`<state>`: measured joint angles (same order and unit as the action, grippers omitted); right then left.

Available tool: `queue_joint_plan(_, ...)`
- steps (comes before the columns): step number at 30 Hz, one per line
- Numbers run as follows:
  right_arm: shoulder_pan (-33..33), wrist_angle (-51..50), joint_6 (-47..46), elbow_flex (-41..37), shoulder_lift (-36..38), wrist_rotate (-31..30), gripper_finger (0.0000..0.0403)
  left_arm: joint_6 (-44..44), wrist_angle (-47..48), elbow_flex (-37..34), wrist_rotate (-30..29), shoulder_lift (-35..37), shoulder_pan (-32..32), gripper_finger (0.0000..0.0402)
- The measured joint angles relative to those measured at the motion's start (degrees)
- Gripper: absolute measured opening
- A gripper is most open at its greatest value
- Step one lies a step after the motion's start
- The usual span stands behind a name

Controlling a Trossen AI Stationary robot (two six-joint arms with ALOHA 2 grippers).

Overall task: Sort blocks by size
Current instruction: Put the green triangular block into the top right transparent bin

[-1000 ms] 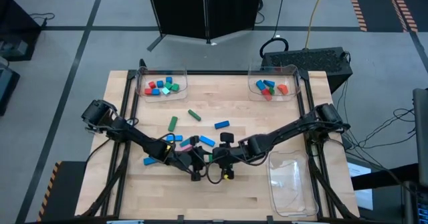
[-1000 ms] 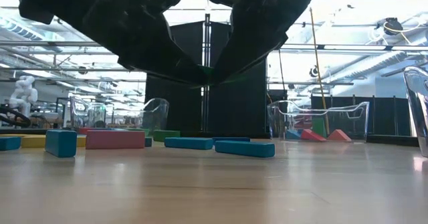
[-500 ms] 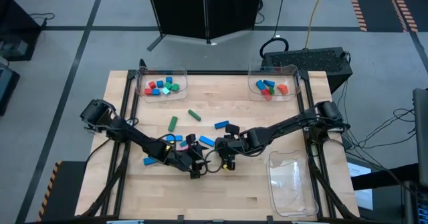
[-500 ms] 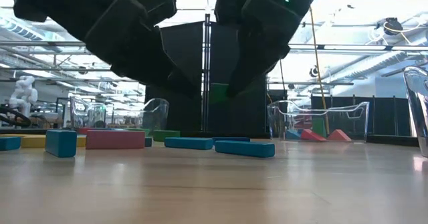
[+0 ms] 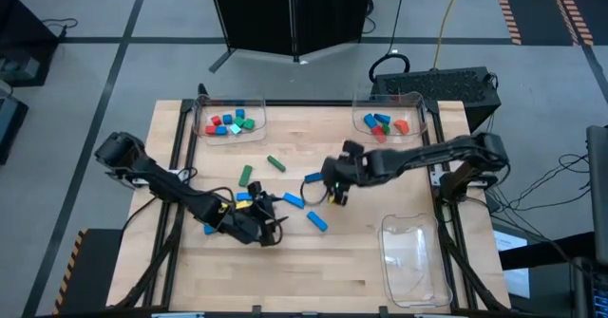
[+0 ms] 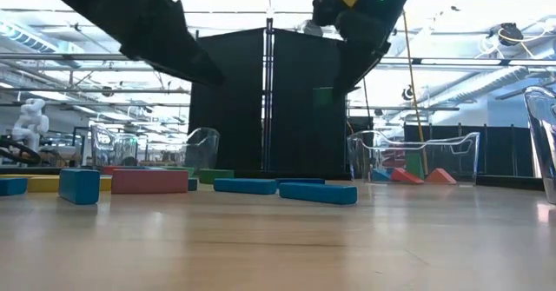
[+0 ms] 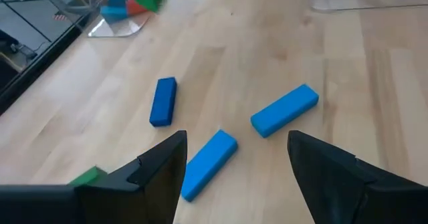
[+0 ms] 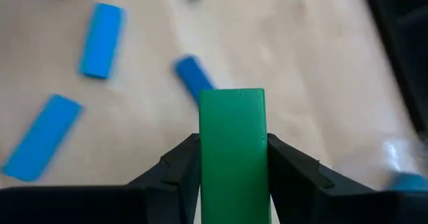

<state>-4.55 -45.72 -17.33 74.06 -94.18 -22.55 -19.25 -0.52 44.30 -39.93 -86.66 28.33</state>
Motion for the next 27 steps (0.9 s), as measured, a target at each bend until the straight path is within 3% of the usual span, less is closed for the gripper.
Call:
queue_joint_plan(9, 14.3, -5.8, 0.4, 0.0, 5.8, 0.7, 0.0138, -4.3, 0.0, -5.9, -4.2, 3.9, 1.2, 0.026)
queue_joint_plan(21, 38.8, -11.7, 7.9, 0.1, 5.9, 8.4, 0.0139, -8.9, 0.2, -10.0, -5.6, 5.6, 1.2, 0.026)
queue_joint_plan(27, 49.5, -11.9, 11.3, 0.2, 4.5, 15.8, 0.0139, -8.8, 0.1, -10.0, -5.7, 5.6, 1.2, 0.026)
